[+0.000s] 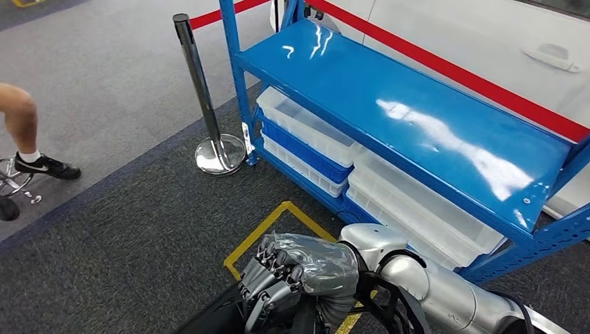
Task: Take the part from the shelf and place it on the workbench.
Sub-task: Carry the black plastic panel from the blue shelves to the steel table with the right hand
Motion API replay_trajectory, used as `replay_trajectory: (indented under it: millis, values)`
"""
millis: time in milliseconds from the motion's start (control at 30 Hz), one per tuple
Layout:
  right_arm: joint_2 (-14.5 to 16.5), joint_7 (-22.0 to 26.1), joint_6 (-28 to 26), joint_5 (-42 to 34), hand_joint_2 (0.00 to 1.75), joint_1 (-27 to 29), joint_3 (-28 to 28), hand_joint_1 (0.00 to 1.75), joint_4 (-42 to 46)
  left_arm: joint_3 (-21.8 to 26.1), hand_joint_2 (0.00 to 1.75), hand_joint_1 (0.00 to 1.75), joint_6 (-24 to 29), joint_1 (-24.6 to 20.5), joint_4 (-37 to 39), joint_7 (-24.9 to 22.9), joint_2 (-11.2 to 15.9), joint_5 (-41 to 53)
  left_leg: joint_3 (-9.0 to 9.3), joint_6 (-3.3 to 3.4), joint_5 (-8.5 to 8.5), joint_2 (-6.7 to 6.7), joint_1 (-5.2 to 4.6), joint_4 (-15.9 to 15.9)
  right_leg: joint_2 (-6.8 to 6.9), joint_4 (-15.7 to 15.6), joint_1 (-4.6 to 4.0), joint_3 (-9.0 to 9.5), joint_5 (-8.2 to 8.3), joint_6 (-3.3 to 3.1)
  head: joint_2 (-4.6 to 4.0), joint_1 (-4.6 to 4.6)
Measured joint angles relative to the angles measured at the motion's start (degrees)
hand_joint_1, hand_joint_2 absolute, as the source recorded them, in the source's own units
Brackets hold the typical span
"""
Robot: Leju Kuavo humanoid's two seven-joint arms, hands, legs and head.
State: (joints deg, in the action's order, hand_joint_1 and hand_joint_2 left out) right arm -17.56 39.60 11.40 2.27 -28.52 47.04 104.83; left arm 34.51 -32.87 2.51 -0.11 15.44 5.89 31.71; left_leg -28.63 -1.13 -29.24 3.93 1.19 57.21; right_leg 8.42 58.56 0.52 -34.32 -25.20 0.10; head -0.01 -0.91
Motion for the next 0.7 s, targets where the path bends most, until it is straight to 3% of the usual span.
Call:
replay_trajectory:
  millis: [33, 100, 167, 233, 267, 300, 333, 400, 467, 533, 567, 633, 700]
  values:
    - [0.1, 0.0, 0.0, 0.0, 1.75, 0.0, 0.0, 1.75, -0.1, 0.0, 1.75, 0.00, 0.0, 0.1, 0.0, 0.0, 0.1, 0.1, -0.14, 0.83, 0.17, -0.60, -0.06, -0.4, 0.21, 0.0, 0.22, -0.04, 0.08, 0.48, 0.00, 0.01]
    - [0.3, 0.0, 0.1, 0.0, 1.75, 0.0, -0.1, 1.75, -0.3, 0.0, 1.75, 0.00, -0.1, 0.2, 0.0, 0.0, 0.3, 0.1, -0.46, 2.15, 1.04, -1.73, -0.13, -0.8, -2.51, 1.8, 0.64, -0.79, -1.59, 1.13, -0.01, 0.00]
    - [0.3, 0.0, 0.3, 0.0, 1.75, 0.2, -0.2, 1.75, -0.6, -0.1, 1.75, 0.00, -0.1, 0.1, 0.0, 0.0, 0.4, 0.2, -1.09, 3.11, 1.75, -2.82, -0.33, -0.9, -6.72, 8.4, 0.70, -3.44, -5.81, 1.18, -0.02, -0.01]
    - [0.3, 0.0, 0.6, -0.1, 1.75, 0.4, -0.2, 1.75, -0.8, -0.3, 1.75, 0.00, -0.1, 0.1, 0.0, 0.0, 0.5, 0.4, -1.87, 3.59, 2.14, -4.27, -0.76, -0.6, -8.15, 15.4, 0.54, -6.24, -8.78, 0.92, -0.02, -0.01]
    - [0.3, 0.1, 0.8, -0.1, 1.75, 0.5, -0.2, 1.75, -0.8, -0.4, 1.75, 0.00, -0.1, 0.0, 0.0, 0.0, 0.5, 0.5, -2.13, 3.67, 2.24, -5.13, -0.96, -0.4, -8.31, 16.4, 0.47, -6.47, -8.62, 0.71, -0.02, 0.01]
    - [0.3, 0.1, 1.0, -0.2, 1.75, 0.5, -0.3, 1.75, -0.9, -0.4, 1.75, 0.00, -0.1, 0.0, 0.0, 0.0, 0.5, 0.7, -2.28, 3.70, 2.28, -6.02, -1.11, -0.1, -8.45, 15.3, 0.37, -5.70, -7.44, 0.44, -0.02, 0.00]
    - [0.3, 0.1, 1.1, -0.2, 1.75, 0.5, -0.3, 1.75, -1.0, -0.5, 1.75, 0.00, -0.2, 0.0, 0.0, 0.0, 0.5, 0.8, -2.34, 3.67, 2.25, -6.93, -1.23, 0.1, -8.91, 12.2, 0.27, -4.01, -5.40, 0.08, -0.02, 0.00]
    - [0.3, 0.1, 1.5, -0.3, 1.75, 0.5, -0.5, 1.75, -1.1, -0.7, 1.75, 0.00, -0.3, -0.2, 0.0, 0.0, 0.6, 1.2, -2.85, 3.48, 2.16, -8.57, -1.30, 0.7, -11.72, 5.3, 0.24, -0.75, -2.25, -0.65, -0.01, 0.08]
    - [0.4, 0.1, 2.0, -0.4, 1.75, 0.4, -0.7, 1.75, -1.2, -0.9, 1.75, 0.00, -0.4, -0.5, 0.0, 0.0, 0.6, 1.5, -4.01, 2.96, 2.34, -10.04, -0.99, 1.3, -13.57, 2.1, 0.13, 0.27, -1.67, -0.96, -0.01, 0.11]
    - [0.7, 0.1, 2.5, -0.5, 1.75, 0.2, -1.0, 1.75, -1.4, -1.0, 1.75, 0.00, -0.5, -0.5, 0.0, 0.0, 0.8, 1.7, -4.87, 2.23, 2.63, -11.30, -0.65, 1.4, -12.39, 1.1, 0.11, 0.37, -1.84, -1.06, 0.00, 0.07]
    - [0.9, 0.1, 2.7, -0.6, 1.75, 0.1, -1.2, 1.75, -1.5, -1.0, 1.75, 0.00, -0.6, -0.5, 0.0, 0.0, 0.8, 1.9, -5.17, 1.89, 2.45, -10.88, -0.70, 1.7, -11.59, 0.5, 0.20, 0.65, -1.78, -1.23, 0.00, 0.08]
    - [1.2, 0.1, 3.1, -0.6, 1.75, -0.1, -1.4, 1.75, -1.8, -1.1, 1.75, 0.00, -0.6, -0.6, 0.0, 0.0, 1.1, 2.1, -6.76, 1.27, 0.58, -8.08, -0.93, 5.0, -9.92, -0.5, 0.45, 1.35, -1.56, -1.58, -0.01, 0.18]
    - [1.4, 0.1, 3.2, -0.6, 1.75, -0.1, -1.5, 1.75, -2.0, -1.2, 1.75, 0.00, -0.7, -0.9, 0.0, 0.0, 1.2, 2.3, -10.36, 0.76, -2.45, -5.23, -0.79, 12.2, -8.18, -0.6, 0.27, 1.68, -1.59, -1.83, -0.01, 0.26]
